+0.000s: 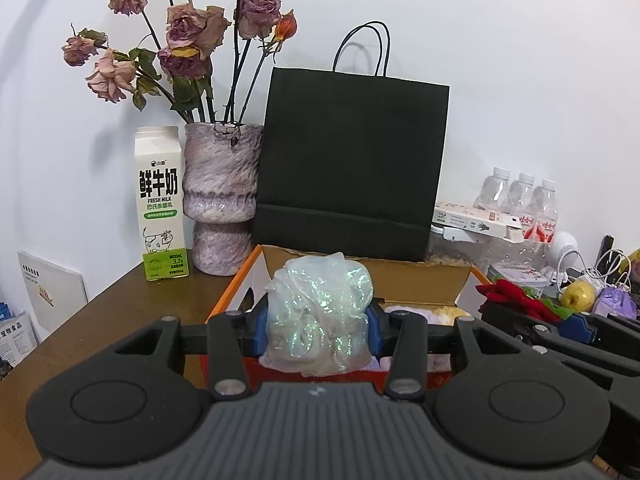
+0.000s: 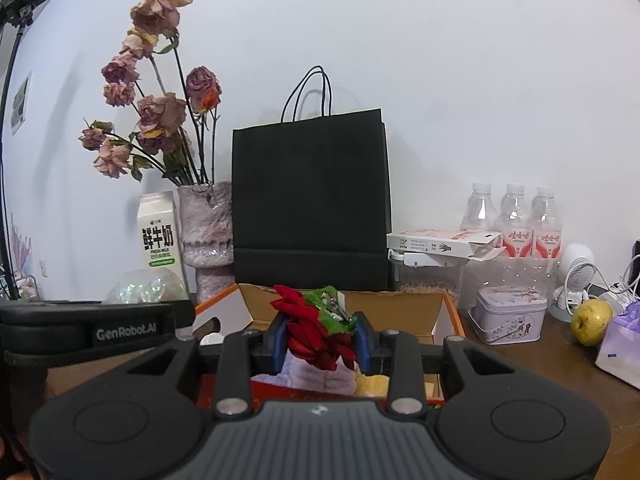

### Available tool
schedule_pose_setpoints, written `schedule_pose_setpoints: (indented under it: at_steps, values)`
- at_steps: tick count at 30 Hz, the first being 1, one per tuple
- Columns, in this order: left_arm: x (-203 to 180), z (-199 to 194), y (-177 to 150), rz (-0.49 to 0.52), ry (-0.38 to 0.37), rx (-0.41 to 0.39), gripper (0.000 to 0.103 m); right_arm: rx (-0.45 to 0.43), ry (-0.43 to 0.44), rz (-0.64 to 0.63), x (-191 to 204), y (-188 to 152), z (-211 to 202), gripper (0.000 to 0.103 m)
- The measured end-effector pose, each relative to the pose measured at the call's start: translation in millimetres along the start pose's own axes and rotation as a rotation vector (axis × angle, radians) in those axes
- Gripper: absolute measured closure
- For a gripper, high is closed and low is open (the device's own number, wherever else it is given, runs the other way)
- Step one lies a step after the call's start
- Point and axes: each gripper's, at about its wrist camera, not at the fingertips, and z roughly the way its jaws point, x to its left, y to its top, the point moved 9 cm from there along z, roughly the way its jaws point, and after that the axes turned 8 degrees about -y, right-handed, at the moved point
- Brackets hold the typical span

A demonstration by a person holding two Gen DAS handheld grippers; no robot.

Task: Organize objects
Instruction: 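Carry the bag and flowers over the red box and open both grippers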

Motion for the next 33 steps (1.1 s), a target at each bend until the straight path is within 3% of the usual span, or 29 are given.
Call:
schedule_pose_setpoints:
  at_steps: [33]
  values:
    - [12.9,98.5,11.5,0.054,-0.002,0.046,0.058,0.077,0.004,-0.033,-11.2,-0.8,99.2,0.071]
